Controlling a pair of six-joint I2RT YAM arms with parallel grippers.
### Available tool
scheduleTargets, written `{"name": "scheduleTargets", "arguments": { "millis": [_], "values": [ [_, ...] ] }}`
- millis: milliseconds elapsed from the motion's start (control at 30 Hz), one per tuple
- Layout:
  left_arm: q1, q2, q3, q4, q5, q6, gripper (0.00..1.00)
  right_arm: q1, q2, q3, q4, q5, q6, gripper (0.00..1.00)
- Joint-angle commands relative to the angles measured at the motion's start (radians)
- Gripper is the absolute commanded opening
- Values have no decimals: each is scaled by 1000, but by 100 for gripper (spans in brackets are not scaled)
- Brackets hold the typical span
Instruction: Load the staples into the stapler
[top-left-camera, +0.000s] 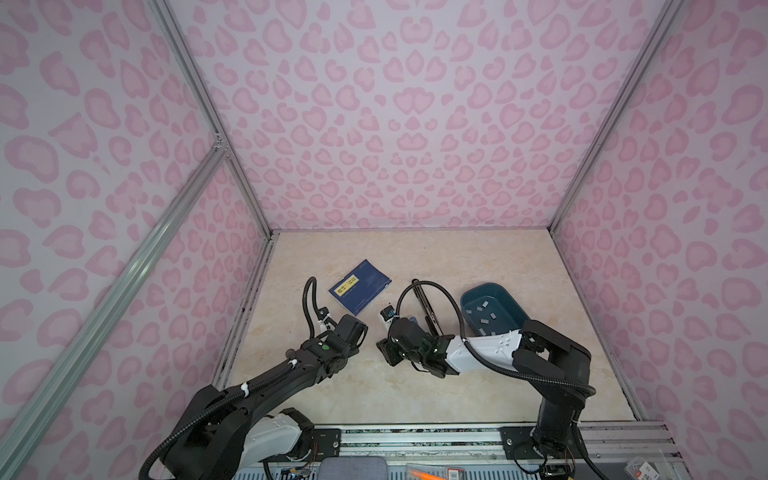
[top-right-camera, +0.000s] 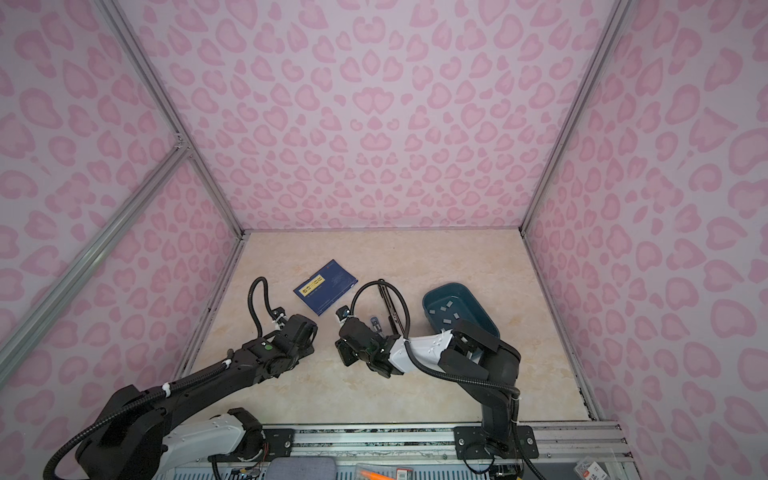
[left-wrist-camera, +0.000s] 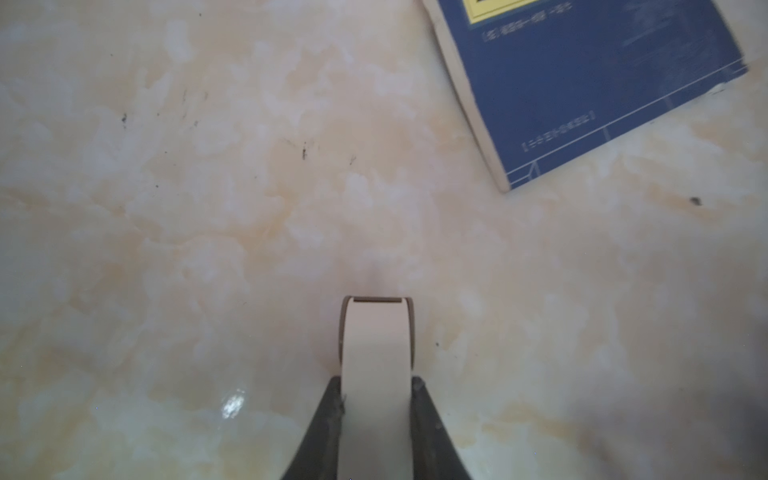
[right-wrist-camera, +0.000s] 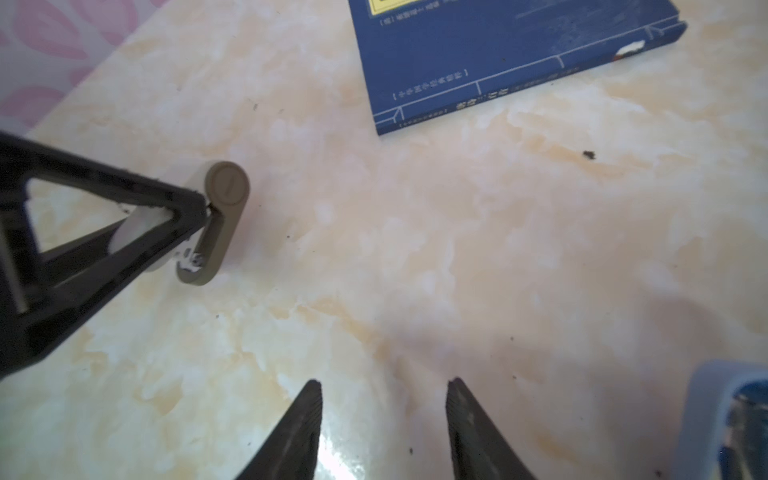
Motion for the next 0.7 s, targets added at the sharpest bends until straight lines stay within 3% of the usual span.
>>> {"name": "scheduleTargets", "arguments": {
  "millis": [0,233,500,667],
  "values": [
    [2,-49,41,-9,22,15,3,5,-26,-57,258,-113,68,50],
    [2,-161,99,-9,87,5,3,25,-80,-154,461,-114,100,52],
    [2,-226,116,-7,160,-15,3,41,-71,-120,484,-117,95,50],
    [2,-253,104,-6,179,-26,3,41,-39,-73,458,-107,87,45]
  ]
}}
